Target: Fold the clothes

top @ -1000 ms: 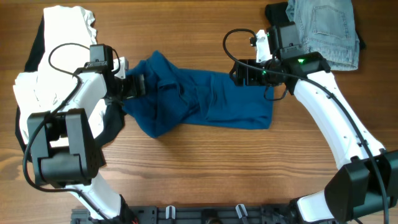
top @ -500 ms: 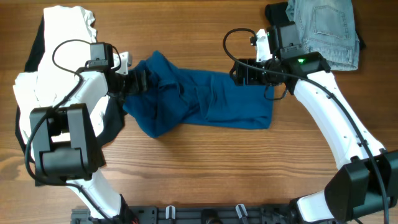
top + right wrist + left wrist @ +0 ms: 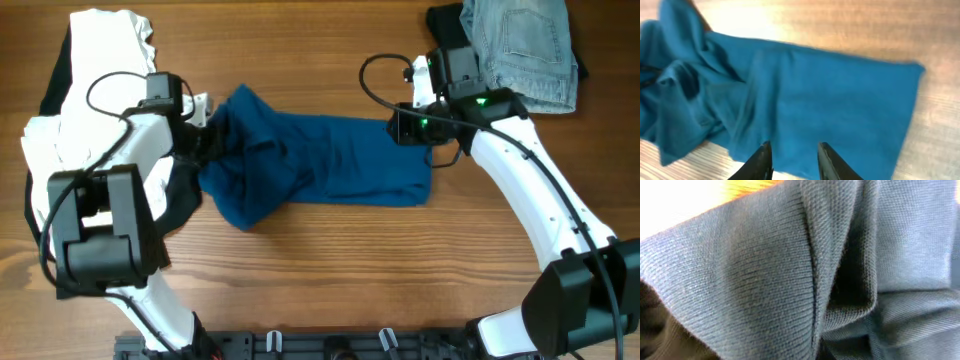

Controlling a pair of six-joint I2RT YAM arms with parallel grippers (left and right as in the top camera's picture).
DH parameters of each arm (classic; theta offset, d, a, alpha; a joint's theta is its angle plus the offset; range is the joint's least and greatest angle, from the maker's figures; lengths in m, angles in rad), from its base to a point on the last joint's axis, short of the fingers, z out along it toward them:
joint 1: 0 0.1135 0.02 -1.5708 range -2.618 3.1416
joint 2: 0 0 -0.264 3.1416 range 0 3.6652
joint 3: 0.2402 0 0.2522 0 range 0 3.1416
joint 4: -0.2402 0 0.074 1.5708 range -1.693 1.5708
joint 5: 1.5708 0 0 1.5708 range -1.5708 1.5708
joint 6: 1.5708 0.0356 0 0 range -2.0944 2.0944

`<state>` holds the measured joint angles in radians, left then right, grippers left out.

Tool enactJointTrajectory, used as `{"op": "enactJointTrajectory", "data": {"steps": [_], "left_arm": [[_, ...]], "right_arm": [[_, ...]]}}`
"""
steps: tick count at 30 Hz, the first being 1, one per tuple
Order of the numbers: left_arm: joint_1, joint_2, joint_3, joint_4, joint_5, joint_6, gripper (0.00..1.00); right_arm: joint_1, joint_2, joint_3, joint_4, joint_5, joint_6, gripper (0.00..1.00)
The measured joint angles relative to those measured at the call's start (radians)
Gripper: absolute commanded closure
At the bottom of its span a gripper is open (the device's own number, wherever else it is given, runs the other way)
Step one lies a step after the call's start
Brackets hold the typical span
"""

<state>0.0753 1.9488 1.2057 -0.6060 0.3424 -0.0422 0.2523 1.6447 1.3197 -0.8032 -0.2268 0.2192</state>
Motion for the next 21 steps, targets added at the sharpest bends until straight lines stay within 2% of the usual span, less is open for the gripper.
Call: {"op": "enactJointTrajectory", "data": {"steps": [1, 2, 3, 4, 5, 9, 20, 21], "left_arm": [[0.007, -0.017, 0.003, -0.008, 0.0, 0.0, 0.9], [0.01, -0.033, 0.004, -0.01, 0.0, 0.0, 0.77], [0.01, -0.055, 0.006, -0.011, -0.001, 0.002, 0.54], [0.01, -0.092, 0.01, -0.013, -0.001, 0.0, 0.44], [0.009, -0.112, 0.014, -0.011, 0.0, 0.0, 0.42], [0.009, -0.137, 0.028, -0.013, -0.001, -0.003, 0.46], [0.003, -0.121, 0.028, -0.042, -0.004, -0.003, 0.45], [0.003, -0.116, 0.028, -0.045, -0.003, -0.003, 0.5]], "right_arm": [[0.0, 0.0, -0.007, -0.001, 0.0, 0.002, 0.72], [0.0, 0.0, -0.01, 0.0, 0.0, 0.004, 0.71], [0.0, 0.0, -0.01, 0.001, 0.0, 0.005, 0.71], [0.0, 0.0, -0.01, 0.003, 0.0, 0.005, 0.71], [0.0, 0.0, -0.01, 0.003, 0.0, 0.005, 0.7], [0.0, 0.0, -0.01, 0.003, 0.0, 0.008, 0.69], [0.0, 0.0, -0.01, 0.002, 0.0, 0.012, 0.65], [0.0, 0.0, -0.01, 0.002, 0.0, 0.012, 0.65]]}}
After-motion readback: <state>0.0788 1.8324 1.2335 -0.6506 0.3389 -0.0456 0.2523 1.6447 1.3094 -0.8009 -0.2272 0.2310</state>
